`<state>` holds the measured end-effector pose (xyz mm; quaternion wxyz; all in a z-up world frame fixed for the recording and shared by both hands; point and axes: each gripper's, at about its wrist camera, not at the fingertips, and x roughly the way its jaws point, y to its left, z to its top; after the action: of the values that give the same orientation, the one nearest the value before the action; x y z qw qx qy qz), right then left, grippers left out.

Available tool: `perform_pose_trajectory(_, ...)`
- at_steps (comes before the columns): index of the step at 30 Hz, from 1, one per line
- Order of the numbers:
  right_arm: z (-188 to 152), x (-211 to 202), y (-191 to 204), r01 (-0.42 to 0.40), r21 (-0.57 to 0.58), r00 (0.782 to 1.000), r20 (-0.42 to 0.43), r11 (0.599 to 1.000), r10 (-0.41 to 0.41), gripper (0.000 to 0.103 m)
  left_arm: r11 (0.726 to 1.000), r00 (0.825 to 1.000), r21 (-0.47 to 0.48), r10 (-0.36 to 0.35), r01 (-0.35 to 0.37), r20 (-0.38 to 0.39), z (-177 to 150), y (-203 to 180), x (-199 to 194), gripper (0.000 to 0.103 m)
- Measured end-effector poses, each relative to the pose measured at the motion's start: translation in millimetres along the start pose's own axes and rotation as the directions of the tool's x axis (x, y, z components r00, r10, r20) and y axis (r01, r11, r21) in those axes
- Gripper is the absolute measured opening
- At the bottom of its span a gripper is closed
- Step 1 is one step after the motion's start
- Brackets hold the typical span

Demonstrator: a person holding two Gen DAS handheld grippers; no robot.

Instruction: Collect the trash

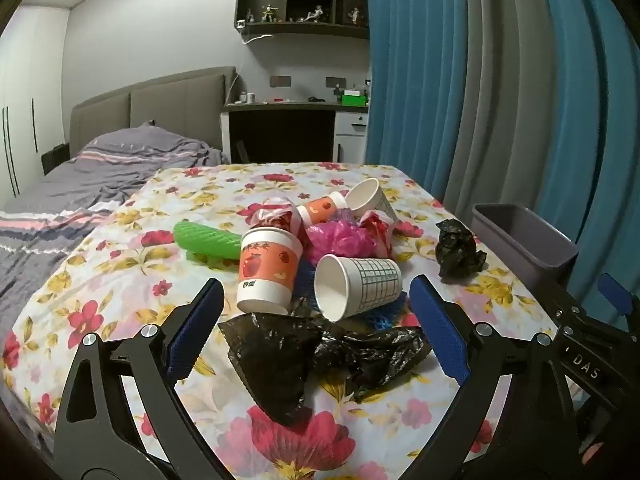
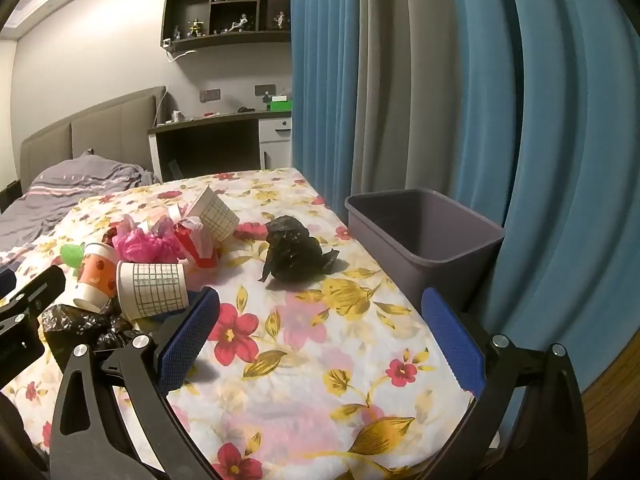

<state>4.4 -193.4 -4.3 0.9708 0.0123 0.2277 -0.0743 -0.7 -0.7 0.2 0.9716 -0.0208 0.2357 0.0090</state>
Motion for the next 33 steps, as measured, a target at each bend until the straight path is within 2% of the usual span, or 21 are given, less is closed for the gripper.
perform_pose_trajectory(33,3,0,0,0.001,0.001,1.0,0.0,1.0,-0.001,0.098,1.0,1.0,-0.012,0.001,-0.001,0.006,9,0,-6,0.092)
